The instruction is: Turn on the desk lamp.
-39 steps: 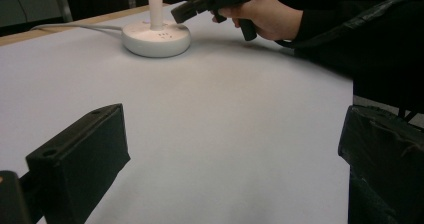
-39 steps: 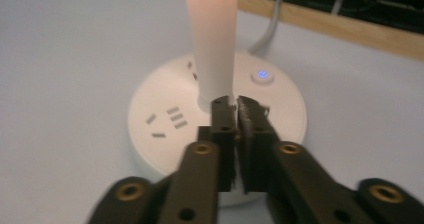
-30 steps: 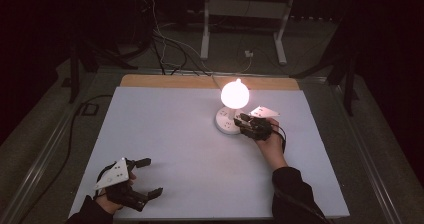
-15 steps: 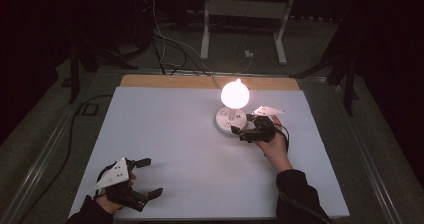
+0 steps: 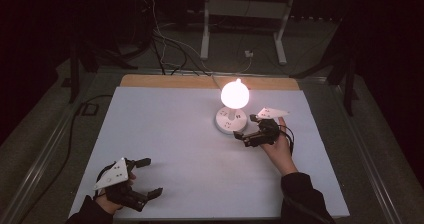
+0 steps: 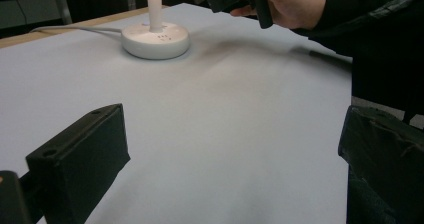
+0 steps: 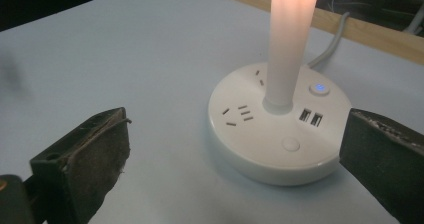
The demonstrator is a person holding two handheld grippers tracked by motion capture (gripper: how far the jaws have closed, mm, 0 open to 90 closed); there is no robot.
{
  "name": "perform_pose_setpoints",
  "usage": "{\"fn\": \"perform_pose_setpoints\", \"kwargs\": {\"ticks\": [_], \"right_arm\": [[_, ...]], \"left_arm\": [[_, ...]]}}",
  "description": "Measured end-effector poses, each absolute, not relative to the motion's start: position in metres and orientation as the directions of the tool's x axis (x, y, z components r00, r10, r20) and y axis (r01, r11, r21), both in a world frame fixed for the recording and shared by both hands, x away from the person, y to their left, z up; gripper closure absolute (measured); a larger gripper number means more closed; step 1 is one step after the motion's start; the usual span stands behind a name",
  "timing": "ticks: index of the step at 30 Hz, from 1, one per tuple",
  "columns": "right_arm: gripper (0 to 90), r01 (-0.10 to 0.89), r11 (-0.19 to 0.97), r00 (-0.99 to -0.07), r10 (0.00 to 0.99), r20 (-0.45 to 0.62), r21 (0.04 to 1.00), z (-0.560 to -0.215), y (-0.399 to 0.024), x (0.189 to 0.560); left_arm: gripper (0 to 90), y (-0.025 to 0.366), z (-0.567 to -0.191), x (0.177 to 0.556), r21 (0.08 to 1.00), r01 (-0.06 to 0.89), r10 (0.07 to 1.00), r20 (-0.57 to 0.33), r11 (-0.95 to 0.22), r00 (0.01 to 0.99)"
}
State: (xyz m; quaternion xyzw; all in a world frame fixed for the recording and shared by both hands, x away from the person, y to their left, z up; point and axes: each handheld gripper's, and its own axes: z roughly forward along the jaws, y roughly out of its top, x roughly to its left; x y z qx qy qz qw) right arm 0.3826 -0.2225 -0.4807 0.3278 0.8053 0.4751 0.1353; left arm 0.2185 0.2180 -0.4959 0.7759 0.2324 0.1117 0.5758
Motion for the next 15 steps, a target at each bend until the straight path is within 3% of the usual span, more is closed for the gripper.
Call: {"fn": "perform_pose_setpoints", "kwargs": {"ticks": [15], "right_arm": [[0.0, 0.413, 0.34, -0.752, 0.651, 0.106, 0.845, -0.473, -0.237, 0.352]], "left_arm": [[0.3, 0.218, -0.496, 0.219, 0.945, 0.233, 0.494, -0.094, -0.229, 0.865]]}}
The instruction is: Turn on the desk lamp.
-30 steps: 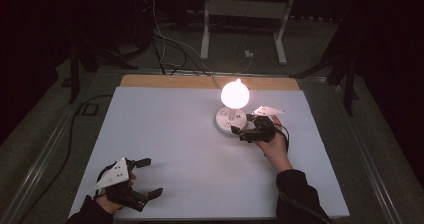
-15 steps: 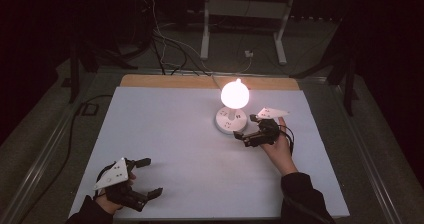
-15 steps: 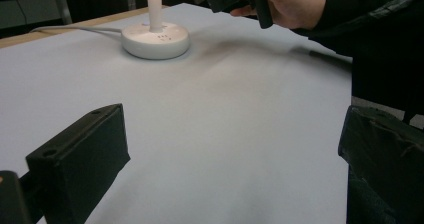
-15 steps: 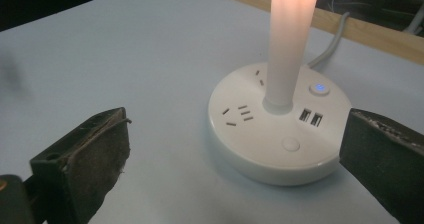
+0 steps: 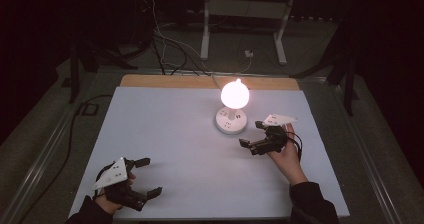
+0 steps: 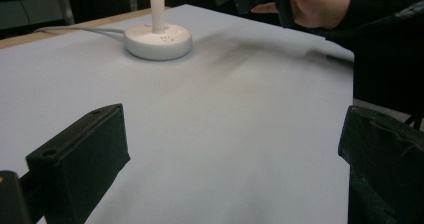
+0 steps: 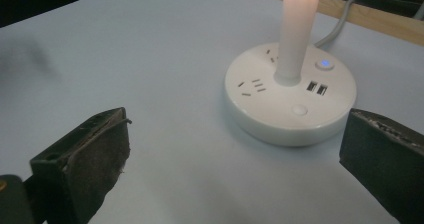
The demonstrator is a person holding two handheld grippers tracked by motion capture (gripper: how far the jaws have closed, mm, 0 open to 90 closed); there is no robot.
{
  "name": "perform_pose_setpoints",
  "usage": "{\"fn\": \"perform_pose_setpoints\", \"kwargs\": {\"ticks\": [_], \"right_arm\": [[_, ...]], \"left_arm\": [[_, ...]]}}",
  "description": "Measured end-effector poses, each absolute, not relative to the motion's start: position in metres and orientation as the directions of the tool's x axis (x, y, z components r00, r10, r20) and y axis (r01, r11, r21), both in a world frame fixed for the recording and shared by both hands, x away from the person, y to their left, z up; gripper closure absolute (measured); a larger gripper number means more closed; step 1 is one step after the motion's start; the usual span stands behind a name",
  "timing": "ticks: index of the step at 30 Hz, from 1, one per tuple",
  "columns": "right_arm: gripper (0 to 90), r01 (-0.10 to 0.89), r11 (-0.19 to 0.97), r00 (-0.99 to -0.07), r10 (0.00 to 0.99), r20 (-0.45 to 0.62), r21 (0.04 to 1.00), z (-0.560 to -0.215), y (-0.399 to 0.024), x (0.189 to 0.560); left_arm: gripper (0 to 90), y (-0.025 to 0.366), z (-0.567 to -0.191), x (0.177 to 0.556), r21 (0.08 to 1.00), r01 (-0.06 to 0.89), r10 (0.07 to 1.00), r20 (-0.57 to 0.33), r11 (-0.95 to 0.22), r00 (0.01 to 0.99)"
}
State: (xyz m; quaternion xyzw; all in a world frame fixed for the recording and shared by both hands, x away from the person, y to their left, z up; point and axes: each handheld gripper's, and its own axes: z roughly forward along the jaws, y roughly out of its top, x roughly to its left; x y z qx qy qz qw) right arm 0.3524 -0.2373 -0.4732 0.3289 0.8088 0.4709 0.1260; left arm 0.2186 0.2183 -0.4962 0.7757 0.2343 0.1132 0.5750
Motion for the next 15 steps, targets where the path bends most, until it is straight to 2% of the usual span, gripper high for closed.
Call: {"fn": "perform_pose_setpoints", "kwargs": {"ticks": [15], "right_arm": [[0.0, 0.411, 0.337, -0.754, 0.648, 0.108, 0.847, -0.476, -0.261, 0.313]], "left_arm": [[0.3, 0.22, -0.495, 0.218, 0.948, 0.23, 0.496, -0.094, -0.221, 0.863]]}}
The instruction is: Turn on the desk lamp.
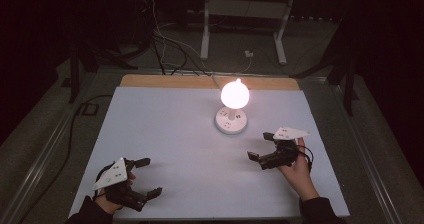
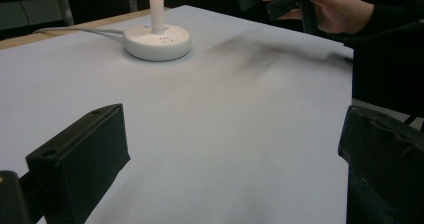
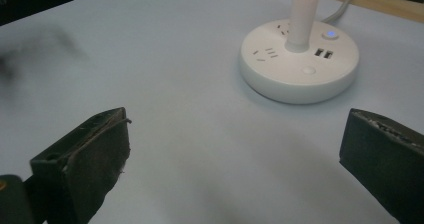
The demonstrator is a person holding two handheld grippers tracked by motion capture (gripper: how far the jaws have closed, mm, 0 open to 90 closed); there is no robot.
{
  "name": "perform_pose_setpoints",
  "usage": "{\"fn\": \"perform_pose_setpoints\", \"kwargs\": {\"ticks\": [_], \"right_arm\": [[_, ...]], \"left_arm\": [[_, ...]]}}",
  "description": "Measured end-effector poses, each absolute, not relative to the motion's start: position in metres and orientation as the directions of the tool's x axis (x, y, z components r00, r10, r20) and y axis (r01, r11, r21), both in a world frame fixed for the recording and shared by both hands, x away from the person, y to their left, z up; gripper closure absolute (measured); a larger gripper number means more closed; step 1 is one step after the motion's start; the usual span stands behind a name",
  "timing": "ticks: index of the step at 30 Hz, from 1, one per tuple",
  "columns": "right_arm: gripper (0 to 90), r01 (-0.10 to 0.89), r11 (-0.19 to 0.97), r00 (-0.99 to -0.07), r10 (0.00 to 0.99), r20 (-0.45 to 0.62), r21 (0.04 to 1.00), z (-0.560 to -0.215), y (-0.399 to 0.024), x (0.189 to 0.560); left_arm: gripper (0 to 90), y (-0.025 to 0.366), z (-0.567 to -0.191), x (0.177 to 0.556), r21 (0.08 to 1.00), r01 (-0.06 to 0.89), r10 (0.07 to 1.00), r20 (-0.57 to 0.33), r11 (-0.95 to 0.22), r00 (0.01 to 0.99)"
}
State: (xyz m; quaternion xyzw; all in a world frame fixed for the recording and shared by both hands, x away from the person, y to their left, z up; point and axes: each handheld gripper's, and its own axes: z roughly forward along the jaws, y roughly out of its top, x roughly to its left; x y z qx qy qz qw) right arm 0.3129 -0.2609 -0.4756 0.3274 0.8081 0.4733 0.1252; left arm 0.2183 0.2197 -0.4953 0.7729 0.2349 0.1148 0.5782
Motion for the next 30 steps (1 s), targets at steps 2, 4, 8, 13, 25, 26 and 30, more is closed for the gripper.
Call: {"fn": "perform_pose_setpoints", "kwargs": {"ticks": [2, 4, 8, 13, 25, 26, 30], "right_arm": [[0.0, 0.407, 0.33, -0.751, 0.652, 0.106, 0.852, -0.475, -0.265, 0.308], [0.0, 0.412, 0.323, -0.749, 0.652, 0.115, 0.852, -0.474, -0.27, 0.305], [0.0, 0.405, 0.309, -0.749, 0.652, 0.119, 0.861, -0.473, -0.28, 0.297], [0.0, 0.419, 0.306, -0.741, 0.66, 0.127, 0.855, -0.478, -0.291, 0.285], [0.0, 0.483, 0.305, -0.723, 0.667, 0.177, 0.821, -0.502, -0.306, 0.259], [0.0, 0.485, 0.307, -0.725, 0.665, 0.18, 0.819, -0.504, -0.307, 0.257], [0.0, 0.486, 0.327, -0.73, 0.662, 0.171, 0.811, -0.509, -0.31, 0.251]], "left_arm": [[0.2, 0.22, -0.495, 0.218, 0.947, 0.23, 0.496, -0.093, -0.223, 0.863], [0.3, 0.219, -0.496, 0.218, 0.947, 0.231, 0.494, -0.094, -0.225, 0.864], [0.3, 0.219, -0.495, 0.218, 0.947, 0.232, 0.495, -0.095, -0.223, 0.863], [0.2, 0.219, -0.495, 0.218, 0.946, 0.231, 0.495, -0.093, -0.226, 0.864], [0.3, 0.218, -0.496, 0.218, 0.945, 0.232, 0.492, -0.093, -0.229, 0.866], [0.2, 0.218, -0.496, 0.218, 0.945, 0.231, 0.492, -0.092, -0.23, 0.866], [0.3, 0.218, -0.496, 0.218, 0.945, 0.231, 0.493, -0.092, -0.23, 0.865]]}}
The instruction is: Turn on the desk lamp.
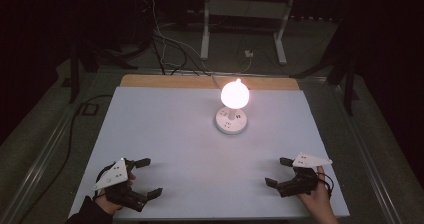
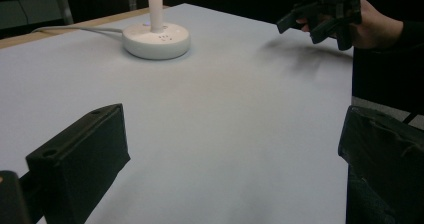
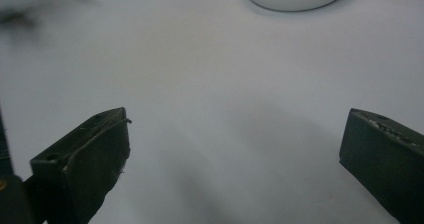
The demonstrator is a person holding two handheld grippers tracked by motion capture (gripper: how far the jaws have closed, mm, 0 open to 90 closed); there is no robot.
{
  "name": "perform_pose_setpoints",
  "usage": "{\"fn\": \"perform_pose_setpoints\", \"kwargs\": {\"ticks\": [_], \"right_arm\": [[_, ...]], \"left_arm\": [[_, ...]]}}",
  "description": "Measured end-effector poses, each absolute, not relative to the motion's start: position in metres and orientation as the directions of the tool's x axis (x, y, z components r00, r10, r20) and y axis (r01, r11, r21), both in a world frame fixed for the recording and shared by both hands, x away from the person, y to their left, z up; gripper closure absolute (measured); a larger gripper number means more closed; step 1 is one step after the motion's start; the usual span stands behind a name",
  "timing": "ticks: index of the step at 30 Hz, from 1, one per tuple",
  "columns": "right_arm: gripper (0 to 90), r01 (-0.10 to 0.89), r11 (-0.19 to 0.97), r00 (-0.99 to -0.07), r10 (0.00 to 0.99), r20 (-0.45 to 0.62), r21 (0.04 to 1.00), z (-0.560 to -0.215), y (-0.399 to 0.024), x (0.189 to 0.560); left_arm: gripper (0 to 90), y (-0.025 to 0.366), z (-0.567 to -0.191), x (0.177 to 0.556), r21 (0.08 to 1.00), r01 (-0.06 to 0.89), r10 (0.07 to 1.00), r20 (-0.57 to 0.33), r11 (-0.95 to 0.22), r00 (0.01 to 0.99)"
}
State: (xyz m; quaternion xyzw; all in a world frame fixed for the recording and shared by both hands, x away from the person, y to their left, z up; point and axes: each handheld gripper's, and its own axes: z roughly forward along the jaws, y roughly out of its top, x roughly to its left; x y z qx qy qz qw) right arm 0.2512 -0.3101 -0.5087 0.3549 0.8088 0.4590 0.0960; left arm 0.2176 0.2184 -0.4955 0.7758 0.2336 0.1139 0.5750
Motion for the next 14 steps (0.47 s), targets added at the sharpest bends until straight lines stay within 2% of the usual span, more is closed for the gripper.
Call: {"fn": "perform_pose_setpoints", "kwargs": {"ticks": [4, 14], "right_arm": [[0.0, 0.476, 0.351, -0.73, 0.669, 0.14, 0.806, -0.5122, -0.3124, 0.2467], [0.0, 0.474, 0.331, -0.733, 0.661, 0.158, 0.816, -0.5116, -0.3156, 0.2467]], "left_arm": [[0.3, 0.2181, -0.4959, 0.2178, 0.944, 0.232, 0.492, -0.092, -0.233, 0.866], [0.3, 0.2181, -0.4962, 0.2185, 0.944, 0.234, 0.493, -0.093, -0.232, 0.865]]}}
